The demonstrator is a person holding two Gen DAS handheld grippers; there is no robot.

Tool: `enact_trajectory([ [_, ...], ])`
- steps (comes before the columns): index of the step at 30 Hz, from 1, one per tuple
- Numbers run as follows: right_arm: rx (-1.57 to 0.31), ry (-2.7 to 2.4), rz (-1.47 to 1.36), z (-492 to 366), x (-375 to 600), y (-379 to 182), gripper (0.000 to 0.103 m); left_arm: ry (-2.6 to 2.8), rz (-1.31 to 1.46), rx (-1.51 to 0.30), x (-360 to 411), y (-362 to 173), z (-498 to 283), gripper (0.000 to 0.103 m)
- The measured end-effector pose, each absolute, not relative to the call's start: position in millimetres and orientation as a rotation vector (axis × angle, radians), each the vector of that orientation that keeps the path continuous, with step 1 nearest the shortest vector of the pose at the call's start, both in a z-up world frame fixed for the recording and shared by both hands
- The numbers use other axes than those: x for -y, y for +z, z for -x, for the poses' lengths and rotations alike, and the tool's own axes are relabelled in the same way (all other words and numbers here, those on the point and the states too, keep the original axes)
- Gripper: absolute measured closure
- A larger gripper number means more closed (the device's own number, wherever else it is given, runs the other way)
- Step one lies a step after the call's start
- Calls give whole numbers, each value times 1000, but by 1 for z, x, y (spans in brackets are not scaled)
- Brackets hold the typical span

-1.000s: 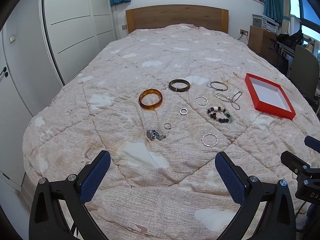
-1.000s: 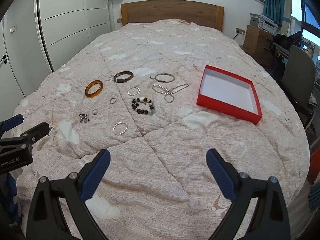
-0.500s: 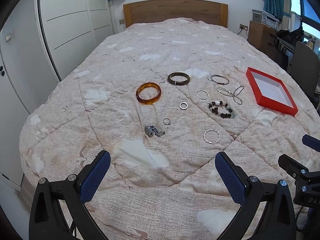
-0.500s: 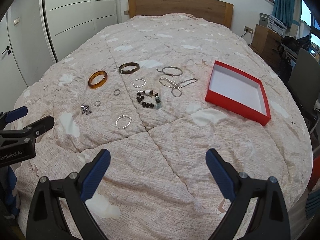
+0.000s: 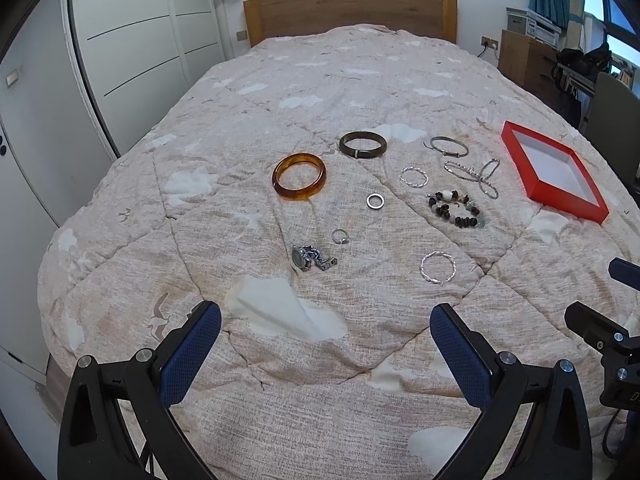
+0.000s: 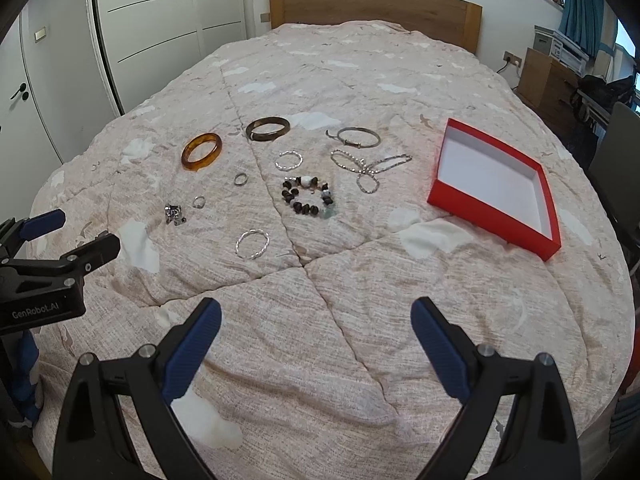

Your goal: Organize jewelry

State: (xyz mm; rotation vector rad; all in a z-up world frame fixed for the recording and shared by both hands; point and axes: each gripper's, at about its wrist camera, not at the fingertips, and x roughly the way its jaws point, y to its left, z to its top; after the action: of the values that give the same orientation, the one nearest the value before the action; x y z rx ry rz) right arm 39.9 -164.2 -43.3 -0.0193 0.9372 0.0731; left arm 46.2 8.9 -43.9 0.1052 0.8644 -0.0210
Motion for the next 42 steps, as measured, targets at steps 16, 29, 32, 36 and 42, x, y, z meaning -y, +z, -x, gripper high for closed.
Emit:
enact_trajectory([
  [16,-967,154,24,-73,164,-59,27,-12,-62,-903,-49,-56,-88,14],
  [29,-1065,362,9,-126,135,-99,47,-108,1,-1023,-55,-99,-146,46],
  [32,-1089,377,3,-138,131,-110,49,-113,-9,-1044,-51,-110,-158,50],
  [36,-1110,389,-4,-152,129,-122,49,-97,-13,-1073,-48,-123,-171,55],
  [42,-1141,408,6,-167,122,-137,49,-88,-13,-1112,-46,-139,-181,61],
])
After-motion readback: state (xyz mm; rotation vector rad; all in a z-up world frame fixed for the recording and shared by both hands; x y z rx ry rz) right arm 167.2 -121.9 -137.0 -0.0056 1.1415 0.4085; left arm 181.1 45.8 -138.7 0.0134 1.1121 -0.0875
